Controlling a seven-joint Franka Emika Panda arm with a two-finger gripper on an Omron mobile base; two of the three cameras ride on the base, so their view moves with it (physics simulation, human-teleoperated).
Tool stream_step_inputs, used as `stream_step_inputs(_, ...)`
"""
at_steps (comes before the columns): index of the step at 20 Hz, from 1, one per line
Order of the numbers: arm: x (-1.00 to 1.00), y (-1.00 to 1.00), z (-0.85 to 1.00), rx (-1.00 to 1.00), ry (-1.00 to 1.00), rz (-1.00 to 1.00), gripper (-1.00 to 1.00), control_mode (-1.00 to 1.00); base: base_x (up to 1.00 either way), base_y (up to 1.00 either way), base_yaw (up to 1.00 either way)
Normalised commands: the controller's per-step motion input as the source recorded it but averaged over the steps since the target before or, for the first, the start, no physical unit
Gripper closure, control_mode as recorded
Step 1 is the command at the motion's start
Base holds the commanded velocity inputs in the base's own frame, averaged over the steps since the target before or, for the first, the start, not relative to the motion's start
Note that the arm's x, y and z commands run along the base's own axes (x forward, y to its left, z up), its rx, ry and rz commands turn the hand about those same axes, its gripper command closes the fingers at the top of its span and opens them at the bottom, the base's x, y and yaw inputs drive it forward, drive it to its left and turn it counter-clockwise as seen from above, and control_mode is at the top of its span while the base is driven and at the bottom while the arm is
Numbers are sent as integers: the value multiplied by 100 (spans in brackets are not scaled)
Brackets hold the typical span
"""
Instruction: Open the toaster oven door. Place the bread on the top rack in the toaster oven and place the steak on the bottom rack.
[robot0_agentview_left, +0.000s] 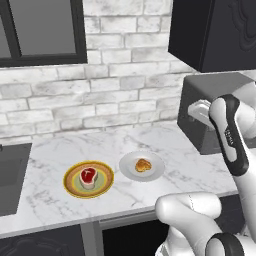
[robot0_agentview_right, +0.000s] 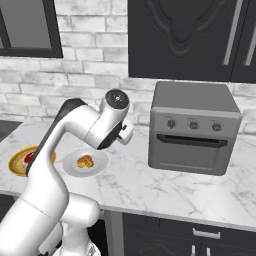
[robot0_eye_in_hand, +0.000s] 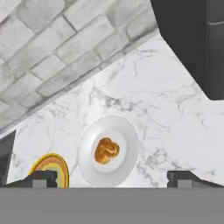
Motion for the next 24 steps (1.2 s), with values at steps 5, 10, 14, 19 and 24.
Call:
stream_step_inputs(5, -3, -62, 2, 19, 10, -23, -100, -100, 0, 0, 0)
stream_step_inputs(10, -9, -67, 0, 20, 7, -18, -100, -100, 0, 0, 0)
stream_step_inputs(14, 0, -60, 2, 13, 21, -17, -100, -100, 0, 0, 0)
stream_step_inputs(19, -2, -57, 3, 12, 24, -9, -100, -100, 0, 0, 0)
stream_step_inputs(24, -4, -58, 0, 13, 8, -1, -100, -100, 0, 0, 0)
